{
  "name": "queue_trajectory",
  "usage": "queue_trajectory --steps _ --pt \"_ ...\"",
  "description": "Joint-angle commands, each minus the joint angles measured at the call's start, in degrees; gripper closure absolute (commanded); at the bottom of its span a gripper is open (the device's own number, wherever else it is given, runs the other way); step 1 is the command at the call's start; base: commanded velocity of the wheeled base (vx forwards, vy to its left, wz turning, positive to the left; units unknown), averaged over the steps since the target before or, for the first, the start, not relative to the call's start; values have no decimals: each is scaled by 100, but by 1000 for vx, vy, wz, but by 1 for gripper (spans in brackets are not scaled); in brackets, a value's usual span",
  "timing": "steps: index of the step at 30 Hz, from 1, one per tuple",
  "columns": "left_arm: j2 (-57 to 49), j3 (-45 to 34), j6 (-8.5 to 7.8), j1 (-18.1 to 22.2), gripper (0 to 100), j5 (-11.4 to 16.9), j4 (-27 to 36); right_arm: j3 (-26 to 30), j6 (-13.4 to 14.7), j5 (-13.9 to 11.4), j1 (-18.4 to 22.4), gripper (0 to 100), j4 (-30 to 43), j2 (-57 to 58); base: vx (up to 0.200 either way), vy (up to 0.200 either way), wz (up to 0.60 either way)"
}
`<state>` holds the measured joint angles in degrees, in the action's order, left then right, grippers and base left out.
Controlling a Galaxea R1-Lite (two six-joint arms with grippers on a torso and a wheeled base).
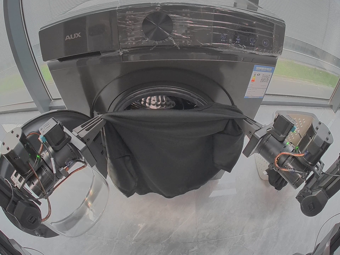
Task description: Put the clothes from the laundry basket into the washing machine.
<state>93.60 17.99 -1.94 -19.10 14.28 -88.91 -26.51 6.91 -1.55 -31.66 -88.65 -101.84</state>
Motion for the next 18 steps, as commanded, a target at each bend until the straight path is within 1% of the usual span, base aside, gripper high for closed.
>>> queue_trajectory --steps 1,6,7,18 --pt "-237 -121 0 3 100 14 -4 50 12 14 -148 100 -3 50 0 0 0" --pt "-246 -85 0 12 100 5 -4 24 12 14 -156 100 -3 77 0 0 0" --pt "-237 -94 0 3 100 14 -4 59 38 14 -244 100 -3 59 0 0 0" --pt "-360 -121 9 3 100 102 5 67 38 23 -446 100 -3 59 0 0 0"
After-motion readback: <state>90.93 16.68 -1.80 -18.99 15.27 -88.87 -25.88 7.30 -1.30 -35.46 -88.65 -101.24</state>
